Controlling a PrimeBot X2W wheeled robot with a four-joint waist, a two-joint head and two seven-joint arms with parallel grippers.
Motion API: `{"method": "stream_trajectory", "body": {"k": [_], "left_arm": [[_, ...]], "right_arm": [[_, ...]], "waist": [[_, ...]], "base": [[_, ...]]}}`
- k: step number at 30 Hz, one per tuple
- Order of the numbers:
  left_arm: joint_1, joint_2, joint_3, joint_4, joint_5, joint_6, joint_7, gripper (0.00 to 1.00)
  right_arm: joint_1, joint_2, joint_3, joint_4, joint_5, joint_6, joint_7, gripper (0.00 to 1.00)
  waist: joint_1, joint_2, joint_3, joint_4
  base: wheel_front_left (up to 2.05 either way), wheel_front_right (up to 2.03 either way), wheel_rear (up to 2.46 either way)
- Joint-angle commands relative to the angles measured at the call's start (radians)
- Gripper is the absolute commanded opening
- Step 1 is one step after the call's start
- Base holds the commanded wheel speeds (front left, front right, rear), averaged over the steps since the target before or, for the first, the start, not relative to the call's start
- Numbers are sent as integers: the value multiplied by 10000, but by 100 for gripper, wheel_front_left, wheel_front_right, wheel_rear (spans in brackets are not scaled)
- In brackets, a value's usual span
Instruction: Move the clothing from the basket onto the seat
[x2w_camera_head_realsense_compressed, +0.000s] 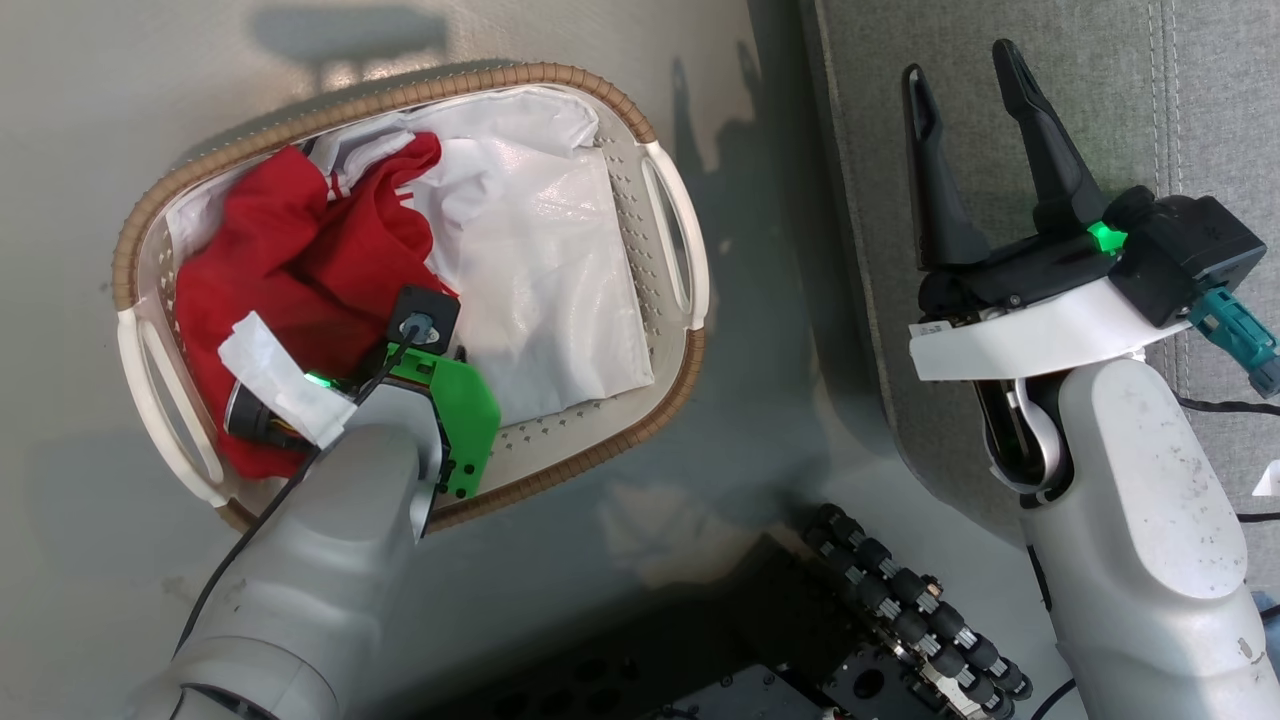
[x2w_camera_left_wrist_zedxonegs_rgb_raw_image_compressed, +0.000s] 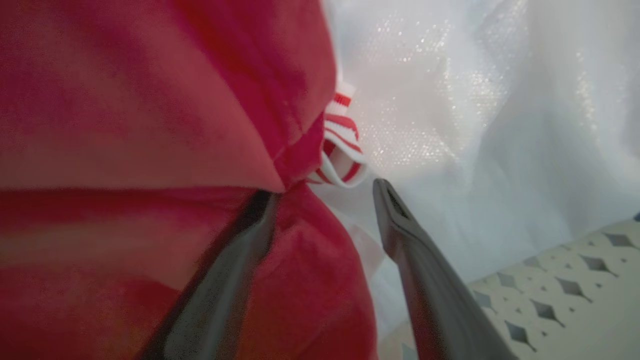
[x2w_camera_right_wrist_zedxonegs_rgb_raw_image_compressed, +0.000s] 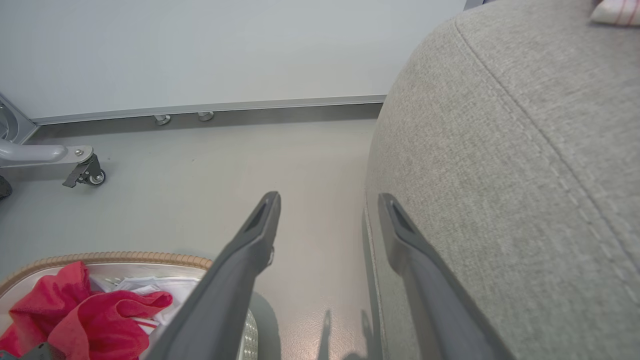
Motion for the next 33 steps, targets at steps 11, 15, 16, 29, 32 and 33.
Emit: {"method": "stream_trajectory", "body": {"k": [11,15,16,29,32,33], "left_arm": [[-55,208,-183,118,-30,430,270,0],[-43,190,-277,116,-35,335,211,0],[-33,178,-312,111,-25,290,166,0],[465,50,-967,-789,-29,-447,-879,0],[701,56,-1309,-1379,-55,-608,-1160,0],[776,57,-1423,-1600,-84,-635,-1260,0]], "right_arm": [[-128,-22,-87,70,92,-14,-24,100],[-106,-22,-120,149,55,-14,-24,100],[-99,-22,-129,172,44,-14,-24,100],[207,-25,-392,409,-259,-14,-24,100],[309,-24,-507,470,-388,-14,-24,100],[362,-24,-556,493,-433,-14,-24,100]], "waist": [[-1,-1,-82,35],[-1,-1,-212,107],[-1,-1,-261,131],[-1,-1,-1218,631],[-1,-1,-1564,819],[-1,-1,-1698,892]], "base": [[0,0,0],[0,0,0],[0,0,0],[0,0,0],[0,0,0],[0,0,0]]}}
